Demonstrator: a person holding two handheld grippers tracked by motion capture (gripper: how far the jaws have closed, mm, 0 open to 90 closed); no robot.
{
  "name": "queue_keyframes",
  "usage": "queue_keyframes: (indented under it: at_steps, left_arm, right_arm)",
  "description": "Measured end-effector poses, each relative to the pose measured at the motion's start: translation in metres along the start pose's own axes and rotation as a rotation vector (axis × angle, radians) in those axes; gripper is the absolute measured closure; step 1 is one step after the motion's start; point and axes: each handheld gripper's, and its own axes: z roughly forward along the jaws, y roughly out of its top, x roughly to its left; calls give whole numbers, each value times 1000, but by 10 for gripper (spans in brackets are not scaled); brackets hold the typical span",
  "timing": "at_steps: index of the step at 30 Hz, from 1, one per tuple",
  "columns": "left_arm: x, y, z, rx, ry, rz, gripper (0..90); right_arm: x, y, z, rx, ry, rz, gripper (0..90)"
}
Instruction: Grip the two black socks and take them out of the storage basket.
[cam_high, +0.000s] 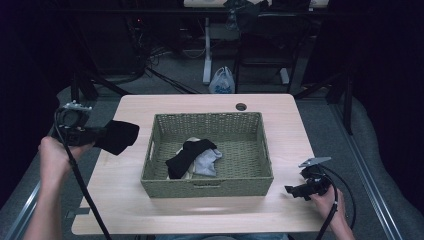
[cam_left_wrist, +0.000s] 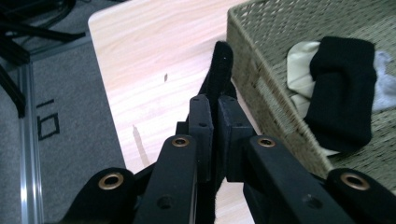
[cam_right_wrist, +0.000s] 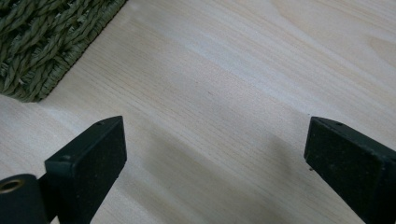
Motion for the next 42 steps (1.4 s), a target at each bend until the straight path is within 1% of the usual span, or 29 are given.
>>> queue_keyframes:
  at_steps: [2, 3, 4, 6, 7, 10, 11, 12, 13, 14, 15, 17, 19, 21, 23, 24, 25, 26, 27, 28, 31, 32, 33, 34, 37, 38, 40, 42]
  left_arm:
    - [2, -6, 5, -1, -3, -13, 849]
    - [2, -9, 8, 5, -9, -20, 850]
    - [2, -13, 11, 6, -5, -27, 849]
    - [2, -20, 18, 15, -10, -38, 849]
    - [2, -23, 22, 12, -15, -52, 849]
    - [0, -35, 35, 11, -25, -72, 849]
    - [-1, -38, 39, 18, -35, -76, 849]
    - [-2, -42, 43, 15, -27, -85, 849]
    - [-3, -45, 47, 16, -32, -93, 849]
    - [-4, -49, 52, 5, -29, -103, 849]
    - [-6, -51, 57, 9, -33, -107, 849]
    - [-10, -56, 66, 23, -27, -108, 849]
    - [-11, -61, 73, 21, -35, -126, 849]
    - [-13, -66, 81, 13, -34, -141, 848]
    - [-15, -69, 90, 26, -39, -146, 848]
    - [-16, -69, 94, 39, -35, -138, 848]
    - [-17, -68, 96, 62, -34, -127, 849]
    - [-17, -68, 98, 70, -21, -124, 848]
    - [-17, -68, 99, 72, -13, -123, 848]
    - [-17, -68, 100, 76, -16, -123, 848]
    - [-16, -72, 107, 110, -10, -122, 848]
    - [-15, -74, 112, 129, -16, -123, 847]
    - [-15, -76, 115, 138, -12, -124, 846]
    - [-13, -79, 120, 160, -22, -133, 846]
    - [-10, -86, 134, 196, -40, -152, 842]
    - [-9, -88, 138, 208, -55, -165, 842]
    - [-9, -92, 145, 225, -61, -174, 829]
    - [-8, -93, 148, 232, -68, -182, 821]
  right_arm:
    - [0, 0, 0, 0, 0, 0, 53]
    - [0, 0, 0, 0, -2, 1, 53]
    - [0, 0, 0, 1, 0, 0, 52]
    - [0, 0, 0, 1, -1, 0, 52]
    - [0, 0, 0, 1, -4, -2, 52]
    - [-1, 0, 0, 4, -6, -3, 53]
    - [0, 0, 0, 3, -7, -4, 53]
    - [0, 0, 0, 1, -9, -2, 52]
    - [0, 0, 0, 0, -8, -2, 52]
    - [0, -1, 1, -12, -4, 5, 53]
    - [-1, 0, 0, 5, -6, -3, 53]
    - [0, 0, 0, 3, -2, -2, 53]
    - [-1, 0, 0, 4, -6, -3, 53]
    - [-1, 0, 0, 7, -7, 0, 53]
    - [0, 0, 0, 5, -5, 0, 53]
    - [0, 0, 0, 7, -6, -2, 53]
    - [0, -1, 1, -12, -10, 14, 53]
    - [-1, 0, 0, 1, -13, 2, 53]
    - [-1, 0, 0, 1, -9, 4, 53]
    - [-1, 0, 0, 1, -7, 5, 53]
    - [-1, 0, 1, 6, -10, 3, 53]
    - [-1, 0, 1, 8, -5, 1, 53]
    - [-1, 0, 1, 9, -4, 2, 53]
    - [-1, 0, 1, 13, -8, -1, 53]
    - [0, 0, 1, 9, -7, 4, 53]
    - [0, 1, 1, 11, -5, 0, 53]
    - [0, 1, 0, 4, -1, -1, 53]
    - [0, 1, 0, 3, -7, -2, 53]
